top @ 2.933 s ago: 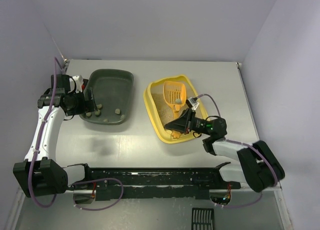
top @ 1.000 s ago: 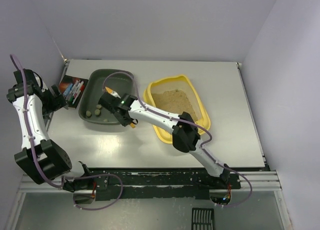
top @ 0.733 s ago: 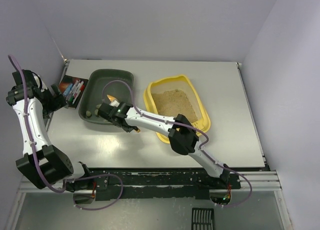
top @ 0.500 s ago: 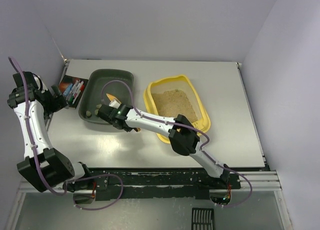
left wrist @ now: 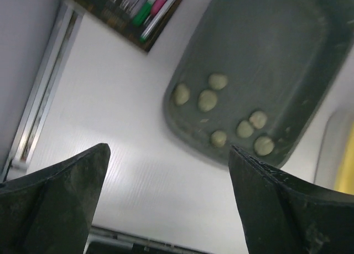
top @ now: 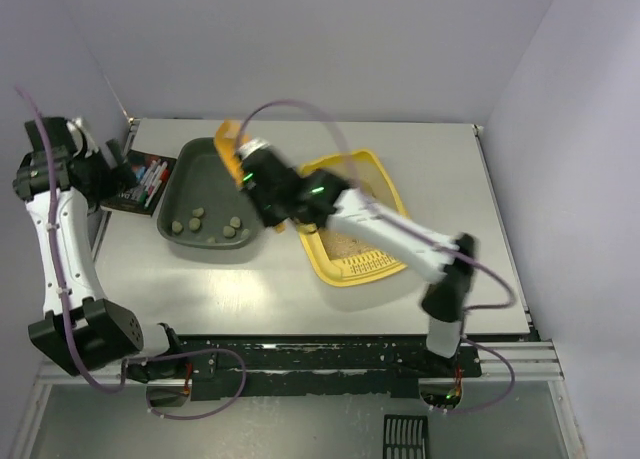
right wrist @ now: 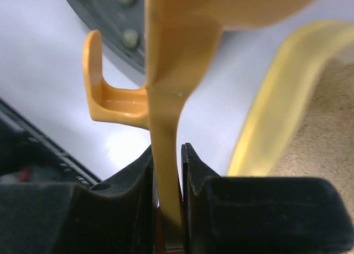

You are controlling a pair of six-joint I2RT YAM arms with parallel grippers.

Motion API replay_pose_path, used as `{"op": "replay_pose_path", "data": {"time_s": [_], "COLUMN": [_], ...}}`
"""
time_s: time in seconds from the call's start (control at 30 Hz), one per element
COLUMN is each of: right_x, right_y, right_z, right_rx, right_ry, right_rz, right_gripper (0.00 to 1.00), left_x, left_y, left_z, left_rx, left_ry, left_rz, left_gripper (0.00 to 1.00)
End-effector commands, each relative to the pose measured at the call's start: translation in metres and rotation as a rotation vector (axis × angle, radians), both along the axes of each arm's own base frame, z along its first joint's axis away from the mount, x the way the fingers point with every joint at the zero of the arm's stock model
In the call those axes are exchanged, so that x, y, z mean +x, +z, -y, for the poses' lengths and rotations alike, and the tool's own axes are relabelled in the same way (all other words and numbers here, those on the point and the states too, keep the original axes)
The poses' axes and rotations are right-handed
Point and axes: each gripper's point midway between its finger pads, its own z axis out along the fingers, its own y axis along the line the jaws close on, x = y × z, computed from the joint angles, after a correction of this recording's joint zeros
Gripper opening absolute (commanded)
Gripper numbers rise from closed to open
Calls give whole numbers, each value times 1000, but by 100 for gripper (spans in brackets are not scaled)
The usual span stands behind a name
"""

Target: Clean the litter box

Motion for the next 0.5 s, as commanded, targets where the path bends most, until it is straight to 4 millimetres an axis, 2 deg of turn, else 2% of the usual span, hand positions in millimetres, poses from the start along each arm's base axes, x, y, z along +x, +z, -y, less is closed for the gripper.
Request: {"op": "replay_pose_path", "data": {"time_s": [0.0,0.1,0.2,0.23,0.33,0.37,0.4,0.47], "right_x": [12,25,29,29,25,23,14,9], "right_y": [80,77,67,63,44,39,27,14], "right_z": [49,116,176,193,232,240,247,248], "right_rx": [336,384,381,374,343,336,326,324], "right_ry": [-6,-109,-222,-259,-353,-374,-392,-393], "right_rz": [-70,-110,-120,-124,-143,-148,-162,-181], "right_gripper": [0,0,0,0,0,0,0,0], "left_x": [62,97,126,132,148,154,166,176], "left_y": [46,56,41,39,43,46,57,71], "left_z": [26,50,66,77,123,137,173,208], "left_rx": [77,126,132,146,243,271,301,296], "left_ry": [-84,-157,-238,-283,-439,-487,-601,-693], "left_rz": [165,195,129,118,134,144,202,283], "left_gripper": [99,99,99,99,99,99,99,99]}}
